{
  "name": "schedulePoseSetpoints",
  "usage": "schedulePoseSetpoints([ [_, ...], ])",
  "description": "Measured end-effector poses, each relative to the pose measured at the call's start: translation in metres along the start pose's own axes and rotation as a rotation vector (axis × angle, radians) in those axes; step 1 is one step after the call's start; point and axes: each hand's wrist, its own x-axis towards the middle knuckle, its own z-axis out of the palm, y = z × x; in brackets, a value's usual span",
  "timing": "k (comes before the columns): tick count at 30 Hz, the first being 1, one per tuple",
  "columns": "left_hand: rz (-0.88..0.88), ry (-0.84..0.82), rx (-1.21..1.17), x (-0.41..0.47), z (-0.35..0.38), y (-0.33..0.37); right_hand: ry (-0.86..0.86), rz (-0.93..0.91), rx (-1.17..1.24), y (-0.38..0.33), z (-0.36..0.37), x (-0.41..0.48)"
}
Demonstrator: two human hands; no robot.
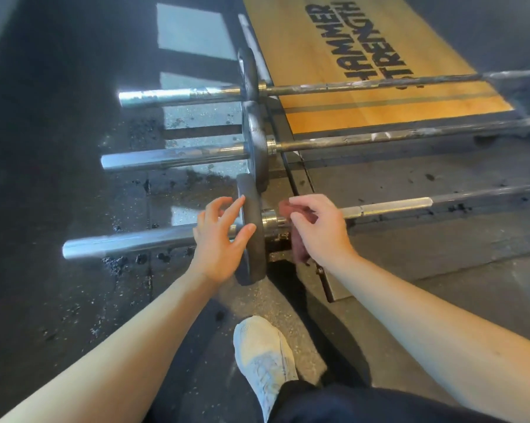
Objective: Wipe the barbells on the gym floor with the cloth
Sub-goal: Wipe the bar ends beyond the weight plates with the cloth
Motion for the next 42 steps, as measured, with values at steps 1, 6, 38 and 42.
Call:
schedulePoseSetpoints([
  [1,-0.002,-0.001,-0.002,0.001,-0.007,0.002,-0.001,-0.028,0.014,-0.02,-0.008,0.008],
  [6,-0.117,0.04,-0.072,0.01,-0.056,0.011,-0.155,-0.074,0.026,-0.107,-0.016,0.031],
  [38,0.406,-0.51,1.338,0.072,-0.341,-0.095,-0.182,0.183,-0.051,-0.196,0.205,0.046],
  [42,0.483,-0.488,1.402,0.096,-0.385,-0.052,-0.18,0.105,0.052,-0.258,0.194,0.059],
])
